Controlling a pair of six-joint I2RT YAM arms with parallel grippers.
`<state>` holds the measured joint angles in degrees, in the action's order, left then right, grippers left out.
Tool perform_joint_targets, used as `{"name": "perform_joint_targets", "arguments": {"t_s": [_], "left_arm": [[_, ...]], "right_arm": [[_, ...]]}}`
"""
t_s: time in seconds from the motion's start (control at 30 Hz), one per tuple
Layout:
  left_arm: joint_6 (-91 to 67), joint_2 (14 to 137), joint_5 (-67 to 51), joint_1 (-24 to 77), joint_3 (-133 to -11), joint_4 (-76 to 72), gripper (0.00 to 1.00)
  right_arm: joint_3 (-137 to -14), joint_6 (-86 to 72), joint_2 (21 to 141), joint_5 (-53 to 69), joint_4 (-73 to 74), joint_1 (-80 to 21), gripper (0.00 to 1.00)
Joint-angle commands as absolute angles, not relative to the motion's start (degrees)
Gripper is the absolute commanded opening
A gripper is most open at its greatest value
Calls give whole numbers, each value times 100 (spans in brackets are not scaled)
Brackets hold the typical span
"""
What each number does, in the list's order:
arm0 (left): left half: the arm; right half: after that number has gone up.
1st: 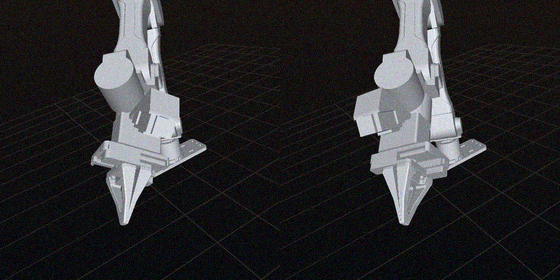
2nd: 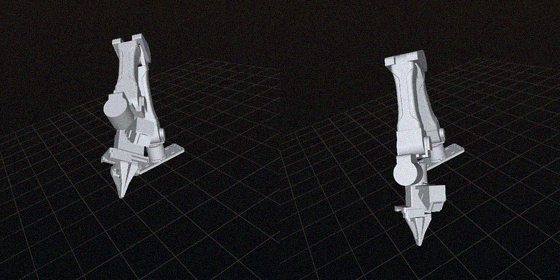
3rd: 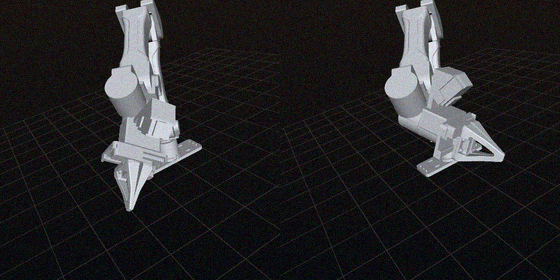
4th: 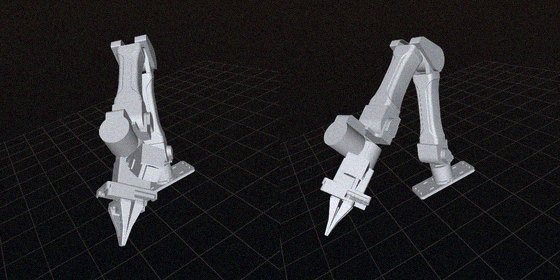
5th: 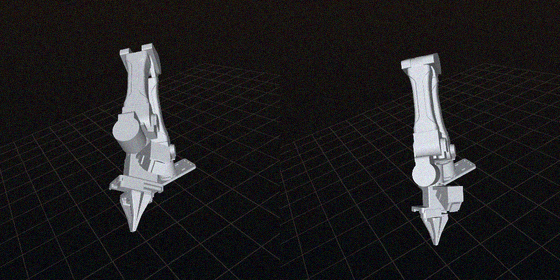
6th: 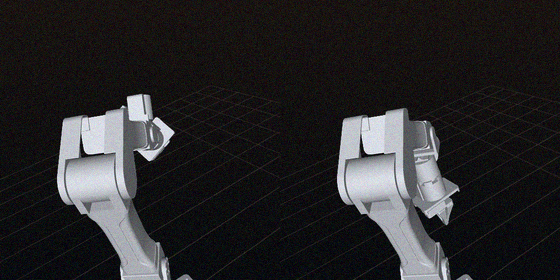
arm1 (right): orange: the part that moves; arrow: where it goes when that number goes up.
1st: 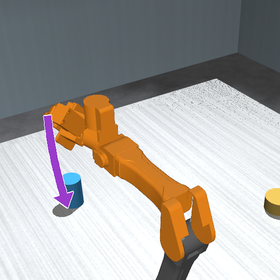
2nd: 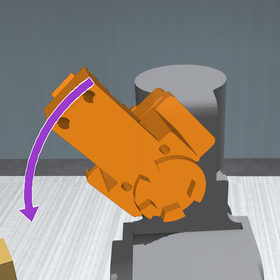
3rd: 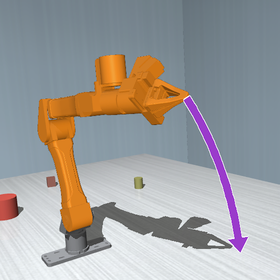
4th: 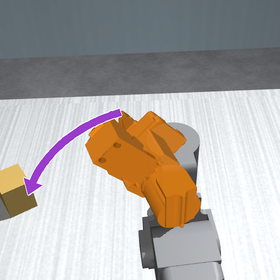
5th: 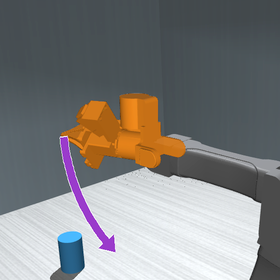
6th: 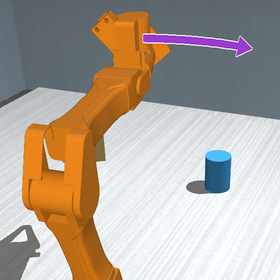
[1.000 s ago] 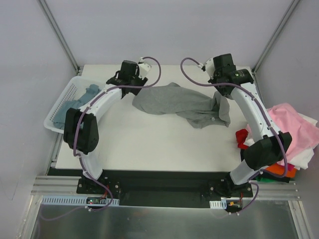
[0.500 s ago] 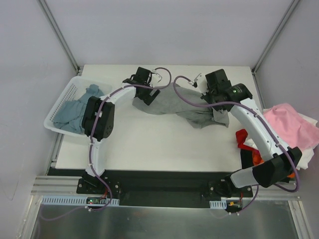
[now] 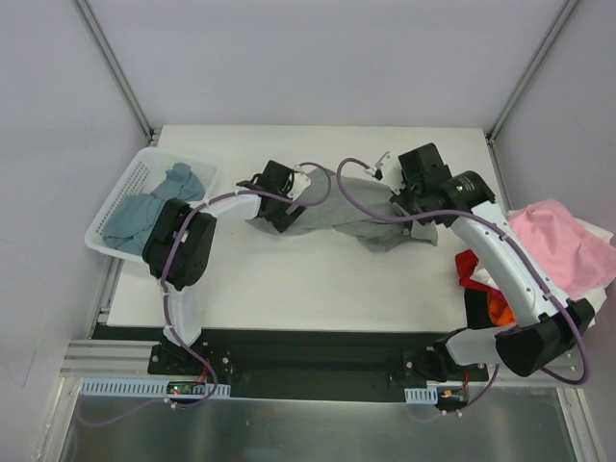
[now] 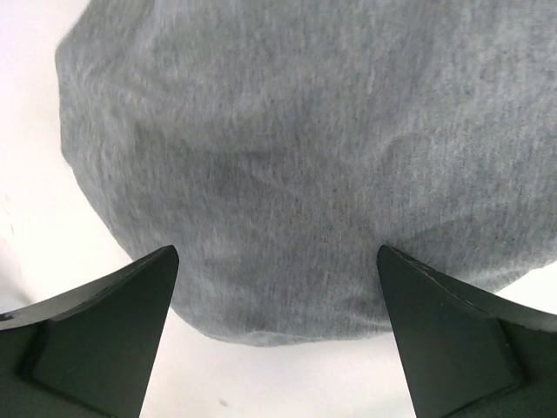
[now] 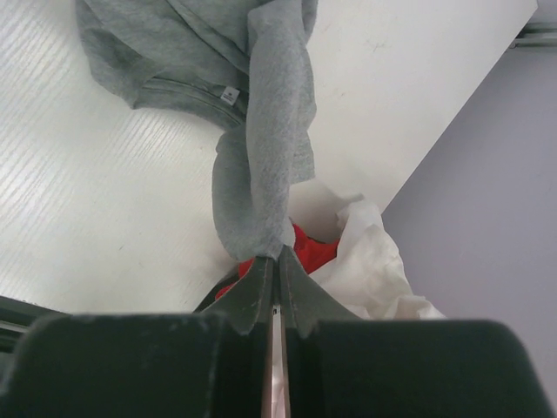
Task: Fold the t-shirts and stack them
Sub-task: Flatten out the tshirt
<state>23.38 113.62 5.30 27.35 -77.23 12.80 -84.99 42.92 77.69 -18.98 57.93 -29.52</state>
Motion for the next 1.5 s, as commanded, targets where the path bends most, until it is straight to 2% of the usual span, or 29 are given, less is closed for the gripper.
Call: {"name": "perform_joint_targets", "arguments": {"t_s": [0.0,0.17,0.33,0.43,0.57,0.7,0.93,1.03,1.2,1.47], "left_arm": [[2575,10768,870,2909,-6628,2039,99],[2514,9626,703,3067,-5776,2249,99],[2426,8581,247,3103,-5441,2593,99],[2364,8036,80,3111,-5493,2663,99],[2338,7866,70,3103,-6307,2637,99],[2277,8401,-122,2980,-7293,2470,99],[1601,10720,-1063,2584,-9664,2505,99],[1442,11449,-1125,2575,-10184,2566,98],[1319,12110,-1327,2540,-10441,2566,95],[1292,12401,-1502,2540,-10372,2575,91]], "right_arm": [[-8517,4359,7295,-1872,6160,-2988,1],[-8736,4535,6945,-1583,6547,-2988,1],[-8842,4632,6654,-1310,6794,-2988,1],[-8754,4527,6636,-1283,6794,-2988,1],[-8499,4360,6846,-1353,6566,-2997,1],[-8332,4175,7066,-1468,6153,-3015,1],[-7990,4025,7146,-1722,5555,-3076,1],[-7770,3981,7041,-1784,5300,-3094,1],[-7568,3946,6979,-1767,5142,-3102,1],[-7436,3841,6917,-1644,5150,-3129,1]]}}
